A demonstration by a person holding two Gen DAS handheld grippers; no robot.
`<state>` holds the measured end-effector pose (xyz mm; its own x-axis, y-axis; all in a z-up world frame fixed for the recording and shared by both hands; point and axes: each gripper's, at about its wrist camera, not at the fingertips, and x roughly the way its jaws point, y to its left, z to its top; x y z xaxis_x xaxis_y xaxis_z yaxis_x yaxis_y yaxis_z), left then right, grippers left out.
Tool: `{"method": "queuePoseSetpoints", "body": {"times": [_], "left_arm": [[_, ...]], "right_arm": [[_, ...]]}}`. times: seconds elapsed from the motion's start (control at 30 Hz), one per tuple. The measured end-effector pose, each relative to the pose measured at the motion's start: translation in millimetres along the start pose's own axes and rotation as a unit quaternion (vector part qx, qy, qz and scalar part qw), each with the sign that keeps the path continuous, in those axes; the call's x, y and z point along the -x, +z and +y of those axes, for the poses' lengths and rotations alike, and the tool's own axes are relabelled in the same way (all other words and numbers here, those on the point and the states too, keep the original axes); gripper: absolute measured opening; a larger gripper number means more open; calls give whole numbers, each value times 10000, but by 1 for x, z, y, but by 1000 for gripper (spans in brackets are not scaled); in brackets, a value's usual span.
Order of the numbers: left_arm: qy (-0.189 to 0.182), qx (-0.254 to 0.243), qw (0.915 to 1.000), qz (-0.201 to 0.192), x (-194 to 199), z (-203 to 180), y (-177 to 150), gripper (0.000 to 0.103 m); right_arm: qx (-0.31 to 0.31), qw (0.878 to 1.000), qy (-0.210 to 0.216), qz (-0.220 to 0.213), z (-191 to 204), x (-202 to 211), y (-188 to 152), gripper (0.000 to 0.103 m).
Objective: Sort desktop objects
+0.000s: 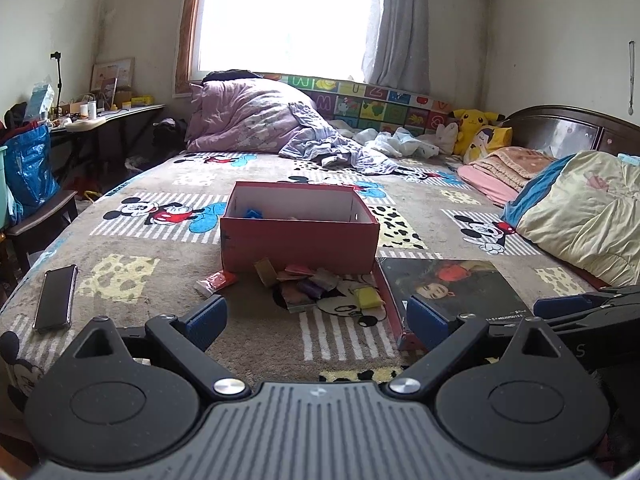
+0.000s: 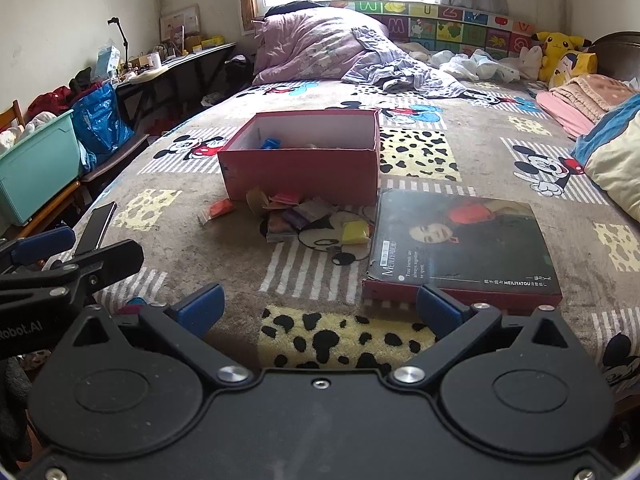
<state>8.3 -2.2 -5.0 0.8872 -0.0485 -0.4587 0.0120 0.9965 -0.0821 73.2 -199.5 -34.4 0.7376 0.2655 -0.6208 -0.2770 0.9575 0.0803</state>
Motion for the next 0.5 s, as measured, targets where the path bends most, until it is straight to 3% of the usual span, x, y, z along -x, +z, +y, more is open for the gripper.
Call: {"method": "queuePoseSetpoints", "body": {"times": [0.5], "left_arm": [[-31,-13,10000,44,-3,-1,-2,97]], "right_arm": [[0,9999,-24,104,0,-5,-3,103]]}}
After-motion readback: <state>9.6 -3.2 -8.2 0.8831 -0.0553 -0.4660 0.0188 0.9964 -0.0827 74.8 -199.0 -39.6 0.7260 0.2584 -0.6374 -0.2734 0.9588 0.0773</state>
